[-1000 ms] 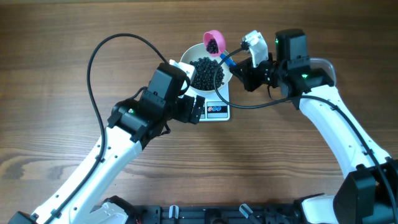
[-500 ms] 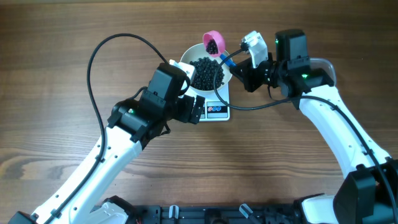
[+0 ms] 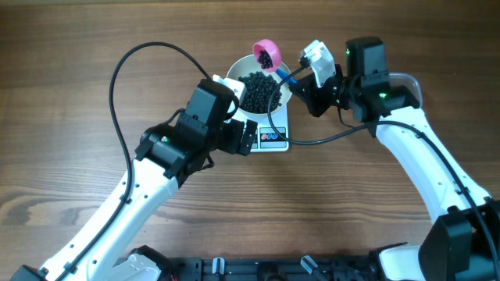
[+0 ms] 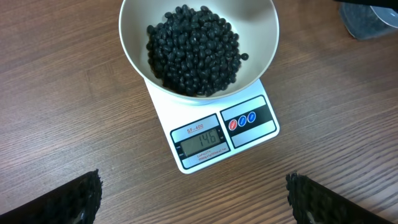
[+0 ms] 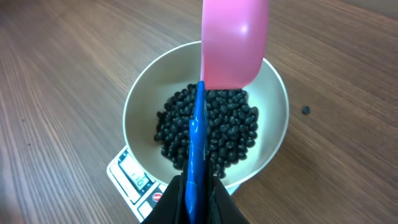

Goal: Scoop item into bowl and weigh 150g on scale
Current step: 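Tilt the scoop slowly over the bowl to trickle in beans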

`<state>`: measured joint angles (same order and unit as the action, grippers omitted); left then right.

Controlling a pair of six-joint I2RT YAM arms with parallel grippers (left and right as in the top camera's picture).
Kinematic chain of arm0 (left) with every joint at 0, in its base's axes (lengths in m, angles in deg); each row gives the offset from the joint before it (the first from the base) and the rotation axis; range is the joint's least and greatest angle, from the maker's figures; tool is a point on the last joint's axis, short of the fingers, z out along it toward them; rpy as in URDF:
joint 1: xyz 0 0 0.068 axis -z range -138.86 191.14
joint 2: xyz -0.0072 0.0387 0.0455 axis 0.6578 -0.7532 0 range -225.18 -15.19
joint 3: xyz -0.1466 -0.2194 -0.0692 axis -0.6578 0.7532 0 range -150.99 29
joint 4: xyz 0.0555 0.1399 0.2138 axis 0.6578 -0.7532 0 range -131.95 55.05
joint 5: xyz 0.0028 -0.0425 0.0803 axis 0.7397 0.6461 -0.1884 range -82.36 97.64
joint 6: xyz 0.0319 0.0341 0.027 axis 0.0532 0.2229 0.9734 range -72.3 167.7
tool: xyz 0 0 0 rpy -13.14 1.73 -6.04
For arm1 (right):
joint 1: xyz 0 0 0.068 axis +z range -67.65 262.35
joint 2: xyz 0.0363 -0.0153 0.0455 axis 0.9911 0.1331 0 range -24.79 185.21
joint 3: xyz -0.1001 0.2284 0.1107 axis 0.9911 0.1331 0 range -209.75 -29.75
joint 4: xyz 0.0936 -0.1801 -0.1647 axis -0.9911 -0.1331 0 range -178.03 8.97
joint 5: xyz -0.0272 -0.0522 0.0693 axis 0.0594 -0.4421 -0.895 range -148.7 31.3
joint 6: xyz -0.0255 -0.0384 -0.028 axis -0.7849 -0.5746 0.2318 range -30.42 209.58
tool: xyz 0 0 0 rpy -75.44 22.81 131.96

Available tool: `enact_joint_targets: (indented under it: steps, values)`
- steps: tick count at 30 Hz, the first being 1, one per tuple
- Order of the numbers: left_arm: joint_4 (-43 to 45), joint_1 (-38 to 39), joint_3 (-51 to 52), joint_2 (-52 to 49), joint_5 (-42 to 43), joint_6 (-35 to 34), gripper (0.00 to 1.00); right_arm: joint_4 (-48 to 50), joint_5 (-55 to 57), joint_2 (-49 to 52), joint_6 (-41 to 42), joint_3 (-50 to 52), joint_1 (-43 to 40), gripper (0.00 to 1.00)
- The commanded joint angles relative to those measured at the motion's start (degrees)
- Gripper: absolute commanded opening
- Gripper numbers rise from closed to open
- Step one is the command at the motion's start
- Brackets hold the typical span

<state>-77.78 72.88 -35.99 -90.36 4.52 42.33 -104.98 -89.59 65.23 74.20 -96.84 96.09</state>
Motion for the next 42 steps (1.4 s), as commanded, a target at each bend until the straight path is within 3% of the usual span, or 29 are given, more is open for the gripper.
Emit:
enact_joint_targets:
  steps: [1, 21, 27, 31, 42]
  values:
    - [0.1, -0.1, -0.8, -0.4, 0.5, 0.6, 1.00, -0.1, 1.1, 0.6, -2.3, 0.1, 0.5, 0.04]
    - [0.1, -0.1, -0.8, -0.4, 0.5, 0.6, 1.00, -0.4, 4.6, 0.6, 0.4, 0.1, 1.8, 0.04]
    - [0.1, -0.1, -0.8, -0.4, 0.5, 0.6, 1.00, -0.5, -2.3, 0.6, 0.4, 0.1, 1.9, 0.04]
    - [0.1, -0.1, -0.8, -0.4, 0.5, 0.6, 1.00, -0.1, 3.0, 0.6, 0.4, 0.1, 1.8, 0.04]
    - [0.1, -0.1, -0.8, -0.4, 0.5, 0.6, 1.00, -0.8, 2.8, 0.6, 0.5, 0.1, 1.8, 0.04]
